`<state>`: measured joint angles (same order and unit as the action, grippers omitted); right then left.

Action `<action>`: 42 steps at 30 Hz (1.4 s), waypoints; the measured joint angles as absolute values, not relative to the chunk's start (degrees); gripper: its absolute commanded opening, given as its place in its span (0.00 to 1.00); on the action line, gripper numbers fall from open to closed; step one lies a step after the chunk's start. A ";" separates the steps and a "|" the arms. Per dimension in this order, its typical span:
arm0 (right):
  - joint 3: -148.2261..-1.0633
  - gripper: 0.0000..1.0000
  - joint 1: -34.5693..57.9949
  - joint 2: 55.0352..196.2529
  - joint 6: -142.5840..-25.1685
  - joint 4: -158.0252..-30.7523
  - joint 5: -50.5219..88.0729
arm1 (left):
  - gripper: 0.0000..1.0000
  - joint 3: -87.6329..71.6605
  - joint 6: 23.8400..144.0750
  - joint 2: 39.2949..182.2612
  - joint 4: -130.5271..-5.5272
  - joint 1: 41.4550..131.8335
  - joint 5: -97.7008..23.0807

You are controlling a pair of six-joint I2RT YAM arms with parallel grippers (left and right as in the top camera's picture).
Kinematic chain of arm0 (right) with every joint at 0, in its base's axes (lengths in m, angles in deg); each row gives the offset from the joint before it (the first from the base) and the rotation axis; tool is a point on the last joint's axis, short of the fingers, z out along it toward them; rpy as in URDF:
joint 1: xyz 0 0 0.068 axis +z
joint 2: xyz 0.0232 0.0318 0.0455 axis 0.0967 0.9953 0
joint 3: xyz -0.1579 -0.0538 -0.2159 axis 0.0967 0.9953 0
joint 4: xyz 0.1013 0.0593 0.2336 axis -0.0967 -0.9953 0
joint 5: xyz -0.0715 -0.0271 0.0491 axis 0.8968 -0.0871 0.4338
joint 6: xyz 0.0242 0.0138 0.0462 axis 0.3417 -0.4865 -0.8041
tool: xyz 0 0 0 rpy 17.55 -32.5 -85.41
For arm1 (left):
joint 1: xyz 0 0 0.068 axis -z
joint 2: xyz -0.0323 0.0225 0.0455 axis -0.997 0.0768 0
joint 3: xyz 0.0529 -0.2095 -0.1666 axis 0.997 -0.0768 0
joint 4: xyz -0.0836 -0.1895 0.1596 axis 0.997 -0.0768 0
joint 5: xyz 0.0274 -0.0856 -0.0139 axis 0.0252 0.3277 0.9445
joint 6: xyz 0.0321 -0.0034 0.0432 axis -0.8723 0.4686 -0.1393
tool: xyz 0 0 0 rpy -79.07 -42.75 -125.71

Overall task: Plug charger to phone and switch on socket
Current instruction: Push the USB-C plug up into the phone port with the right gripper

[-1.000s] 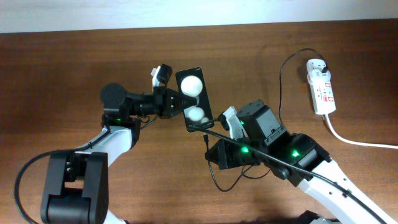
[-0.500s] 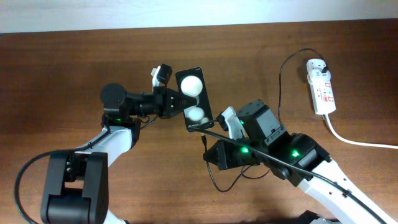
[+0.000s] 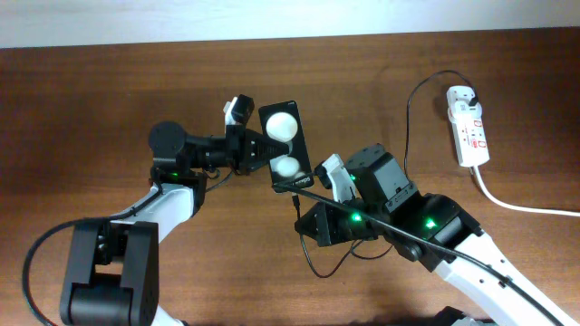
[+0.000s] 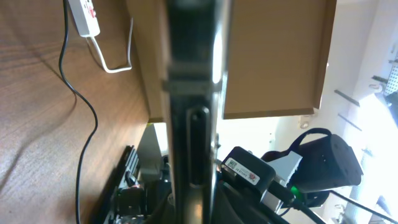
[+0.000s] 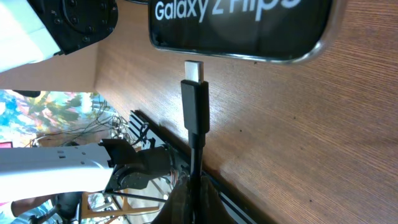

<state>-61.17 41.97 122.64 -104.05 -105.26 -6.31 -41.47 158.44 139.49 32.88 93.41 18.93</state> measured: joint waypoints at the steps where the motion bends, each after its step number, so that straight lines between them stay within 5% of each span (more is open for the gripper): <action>1: -61.17 0.04 41.97 122.64 -104.07 -105.26 -6.31 | 0.00 -41.47 159.05 139.49 32.88 93.39 18.97; 42: -59.77 0.04 42.85 122.64 -101.97 -97.94 -2.11 | 0.00 -41.14 164.12 139.53 44.35 93.76 17.94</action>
<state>-59.77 42.85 122.64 -101.97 -97.94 -2.11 -41.14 164.12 139.53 44.35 93.76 17.94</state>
